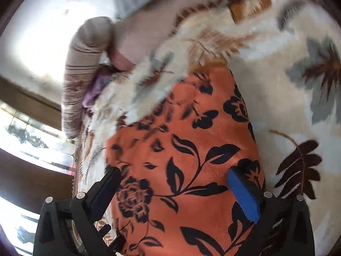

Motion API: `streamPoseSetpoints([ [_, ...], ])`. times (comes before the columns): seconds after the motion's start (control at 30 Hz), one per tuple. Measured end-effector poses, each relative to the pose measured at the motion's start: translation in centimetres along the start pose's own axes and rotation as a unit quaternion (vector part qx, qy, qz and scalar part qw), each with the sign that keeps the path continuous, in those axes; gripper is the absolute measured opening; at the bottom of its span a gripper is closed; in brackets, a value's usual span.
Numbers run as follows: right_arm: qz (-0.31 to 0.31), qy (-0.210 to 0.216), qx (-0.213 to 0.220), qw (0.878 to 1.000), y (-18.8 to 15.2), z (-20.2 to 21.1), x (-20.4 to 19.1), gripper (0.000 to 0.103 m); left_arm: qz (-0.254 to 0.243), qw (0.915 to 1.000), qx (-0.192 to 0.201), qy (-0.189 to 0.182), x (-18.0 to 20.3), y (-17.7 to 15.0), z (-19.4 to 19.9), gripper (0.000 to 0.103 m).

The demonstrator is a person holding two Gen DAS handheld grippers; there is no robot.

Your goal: Fold small clothes

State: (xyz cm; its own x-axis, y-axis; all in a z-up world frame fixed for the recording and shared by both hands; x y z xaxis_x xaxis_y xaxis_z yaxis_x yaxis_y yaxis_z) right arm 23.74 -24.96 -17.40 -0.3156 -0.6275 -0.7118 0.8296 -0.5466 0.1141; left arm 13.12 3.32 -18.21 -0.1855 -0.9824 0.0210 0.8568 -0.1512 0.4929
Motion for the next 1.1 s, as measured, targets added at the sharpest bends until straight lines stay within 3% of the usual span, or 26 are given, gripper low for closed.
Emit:
streamPoseSetpoints([
  [0.07, -0.006, 0.018, 0.026, 0.999, -0.2, 1.0, -0.7, 0.102, -0.005, 1.0, 0.003, 0.004, 0.0, 0.0, 0.2, 0.092],
  [0.2, 0.046, 0.035, 0.046, 0.997, -3.7, 4.6, -3.1, 0.102, 0.001, 1.0, 0.001, 0.004, 0.1, 0.1, 0.6, 0.092],
  [0.43, 0.166, -0.047, 0.107, 0.979, -14.3, 9.6, -2.4, 0.102, -0.015, 0.9993, 0.026, 0.022, 1.5, -0.5, 4.3, 0.092],
  [0.67, 0.221, -0.115, 0.196, 0.948, -21.3, 14.5, -0.7, 0.102, -0.02, 0.9901, 0.13, 0.05, 4.1, -2.0, 13.4, 0.092],
  [0.77, 0.23, -0.115, 0.254, 0.932, -22.9, 17.6, -1.1, 0.102, -0.035, 0.9808, 0.186, 0.047, 6.1, -2.0, 18.1, 0.093],
  [0.83, 0.226, -0.106, 0.297, 0.922, -23.6, 19.9, -1.4, 0.102, -0.05, 0.973, 0.219, 0.053, 7.6, -2.2, 21.0, 0.103],
  [0.93, 0.224, -0.093, 0.352, 0.904, -24.4, 22.6, -1.9, 0.102, -0.06, 0.9663, 0.242, 0.064, 8.8, -2.6, 22.9, 0.103],
  [1.0, 0.228, -0.101, 0.348, 0.904, -24.4, 22.5, -1.7, 0.102, -0.058, 0.9732, 0.214, 0.06, 8.9, -2.7, 21.7, 0.103],
  [1.1, 0.22, -0.142, 0.261, 0.929, -23.5, 19.5, -0.1, 0.102, -0.04, 0.9867, 0.151, 0.046, 8.0, -3.5, 17.8, 0.103],
])
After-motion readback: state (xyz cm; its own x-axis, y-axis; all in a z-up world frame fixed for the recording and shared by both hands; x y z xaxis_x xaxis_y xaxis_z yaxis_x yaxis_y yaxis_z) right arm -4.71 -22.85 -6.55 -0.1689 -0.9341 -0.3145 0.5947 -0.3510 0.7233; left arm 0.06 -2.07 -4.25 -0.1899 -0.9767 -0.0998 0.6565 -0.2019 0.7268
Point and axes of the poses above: each gripper's, at about its wrist camera, not at the fingertips, and z roughly against the way its jaws point, x to its right, y to its top, the point moved 2 cm from there along -z, roughly the way its jaws point, and after that the axes turned 12 degrees about -z, right-handed, at the moved point
